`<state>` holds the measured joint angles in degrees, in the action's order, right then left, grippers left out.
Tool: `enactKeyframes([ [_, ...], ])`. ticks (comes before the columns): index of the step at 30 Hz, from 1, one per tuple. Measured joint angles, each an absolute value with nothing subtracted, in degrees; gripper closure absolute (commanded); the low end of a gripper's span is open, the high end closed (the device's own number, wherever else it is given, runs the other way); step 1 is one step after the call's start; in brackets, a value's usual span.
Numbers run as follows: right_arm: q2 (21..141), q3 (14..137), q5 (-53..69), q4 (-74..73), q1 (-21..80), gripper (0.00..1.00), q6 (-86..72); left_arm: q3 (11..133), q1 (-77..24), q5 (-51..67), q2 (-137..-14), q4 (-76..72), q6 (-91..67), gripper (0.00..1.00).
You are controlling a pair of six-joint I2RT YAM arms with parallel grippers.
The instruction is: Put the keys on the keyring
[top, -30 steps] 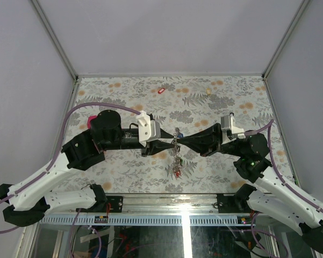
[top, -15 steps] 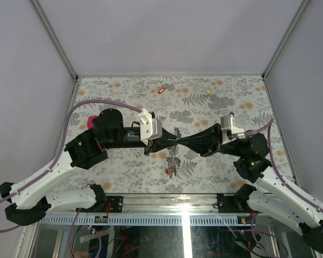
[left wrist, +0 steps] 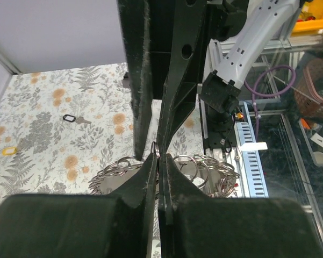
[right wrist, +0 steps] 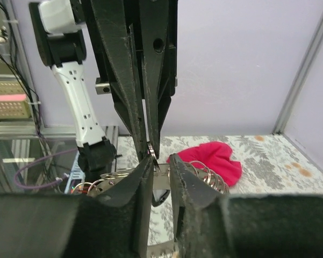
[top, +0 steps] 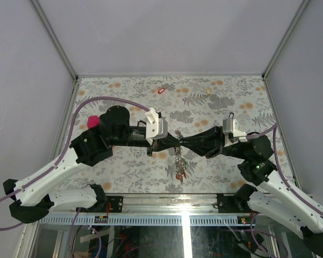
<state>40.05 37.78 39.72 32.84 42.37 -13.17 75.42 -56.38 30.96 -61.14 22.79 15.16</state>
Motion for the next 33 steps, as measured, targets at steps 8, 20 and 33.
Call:
enactKeyframes([
  [8, 33.39, 41.87, 33.87, 15.03, 42.54, 0.50, -2.63, 77.60, -51.20, 38.96, -63.79, 28.93, 17.93, 1.00],
  [20, 30.81, 39.83, 29.21, 1.32, 42.63, 0.21, 7.09, 86.35, -47.46, 54.46, -69.80, 39.44, 23.77, 1.00],
  [33, 44.51, 33.30, 34.00, 21.61, 42.65, 0.04, 1.15, 87.55, -47.46, 60.58, -70.65, 42.57, 24.75, 1.00],
])
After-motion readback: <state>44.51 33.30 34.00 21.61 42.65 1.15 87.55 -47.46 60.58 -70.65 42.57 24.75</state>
